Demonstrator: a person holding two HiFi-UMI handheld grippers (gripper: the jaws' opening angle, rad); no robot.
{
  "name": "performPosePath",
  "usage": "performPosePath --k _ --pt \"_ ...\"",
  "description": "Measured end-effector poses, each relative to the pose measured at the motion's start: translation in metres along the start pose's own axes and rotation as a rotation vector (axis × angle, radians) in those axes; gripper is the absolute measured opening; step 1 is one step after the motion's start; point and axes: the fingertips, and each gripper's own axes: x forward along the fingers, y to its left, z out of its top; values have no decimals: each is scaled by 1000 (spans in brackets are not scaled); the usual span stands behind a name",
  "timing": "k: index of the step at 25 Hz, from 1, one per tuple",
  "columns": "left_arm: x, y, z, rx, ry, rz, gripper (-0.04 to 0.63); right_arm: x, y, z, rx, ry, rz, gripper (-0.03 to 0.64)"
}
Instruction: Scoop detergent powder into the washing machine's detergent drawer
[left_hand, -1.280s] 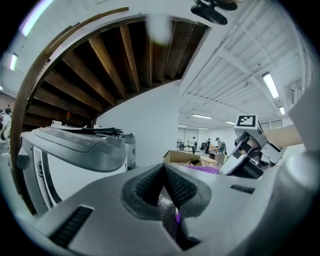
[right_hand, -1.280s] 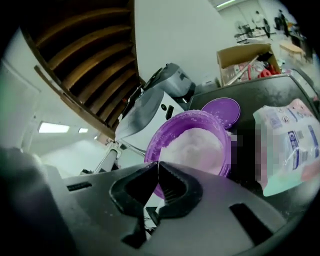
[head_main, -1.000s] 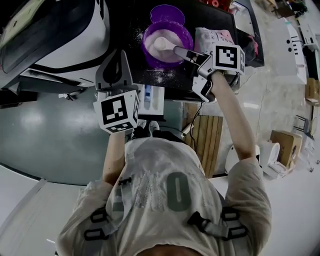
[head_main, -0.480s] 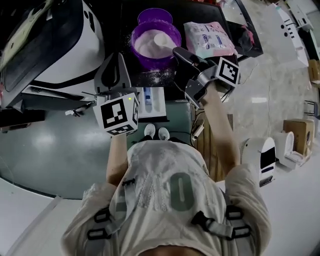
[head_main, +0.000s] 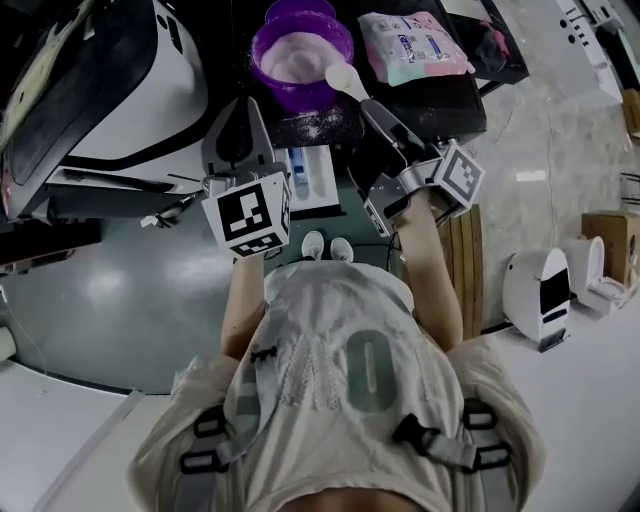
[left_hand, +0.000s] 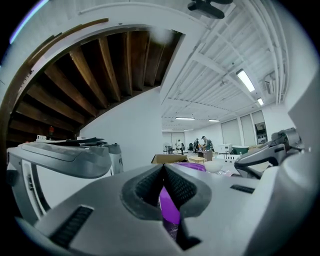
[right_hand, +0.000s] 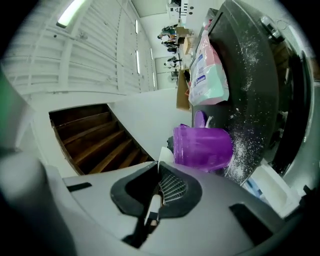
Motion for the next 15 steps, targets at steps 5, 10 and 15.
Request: performPosePath --k 5,10,15 --pt "-15 -11 -4 -9 0 -9 20 -21 -2 -9 -18 -1 -9 9" --pt "-51 -5 -13 -19 -4 2 20 -42 -3 -33 -23 -7 0 9" --pt "-58 -1 -14 -9 -3 19 20 -47 0 -34 -14 -15 18 9"
